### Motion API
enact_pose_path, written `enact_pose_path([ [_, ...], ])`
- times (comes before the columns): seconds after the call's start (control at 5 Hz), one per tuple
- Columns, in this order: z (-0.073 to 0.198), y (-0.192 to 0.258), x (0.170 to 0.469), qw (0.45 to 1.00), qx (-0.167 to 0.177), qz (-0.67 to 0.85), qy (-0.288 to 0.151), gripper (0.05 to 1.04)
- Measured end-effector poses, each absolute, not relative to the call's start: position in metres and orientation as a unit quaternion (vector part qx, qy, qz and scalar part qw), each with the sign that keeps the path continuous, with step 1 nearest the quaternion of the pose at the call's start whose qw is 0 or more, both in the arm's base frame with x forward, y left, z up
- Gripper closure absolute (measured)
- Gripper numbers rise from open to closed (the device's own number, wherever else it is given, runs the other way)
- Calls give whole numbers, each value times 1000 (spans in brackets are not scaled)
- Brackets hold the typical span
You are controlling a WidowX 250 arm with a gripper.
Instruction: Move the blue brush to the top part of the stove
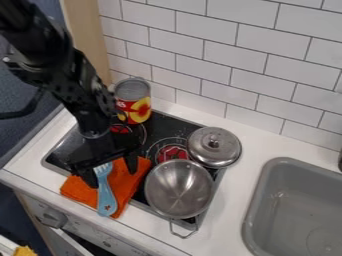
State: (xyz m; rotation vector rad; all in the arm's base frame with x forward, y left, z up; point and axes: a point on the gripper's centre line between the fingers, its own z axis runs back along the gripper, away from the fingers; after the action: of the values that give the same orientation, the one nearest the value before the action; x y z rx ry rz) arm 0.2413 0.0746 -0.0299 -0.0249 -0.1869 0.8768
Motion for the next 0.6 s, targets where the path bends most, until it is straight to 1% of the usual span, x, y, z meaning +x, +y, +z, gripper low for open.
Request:
enact_pose_path([
  [0.2, -38, 78, 236, 898, -13, 434, -76, 83],
  [0.4, -47, 83, 232, 893, 0, 446, -62, 83],
  [0.6, -51, 84, 235, 893, 2, 446, -62, 143],
])
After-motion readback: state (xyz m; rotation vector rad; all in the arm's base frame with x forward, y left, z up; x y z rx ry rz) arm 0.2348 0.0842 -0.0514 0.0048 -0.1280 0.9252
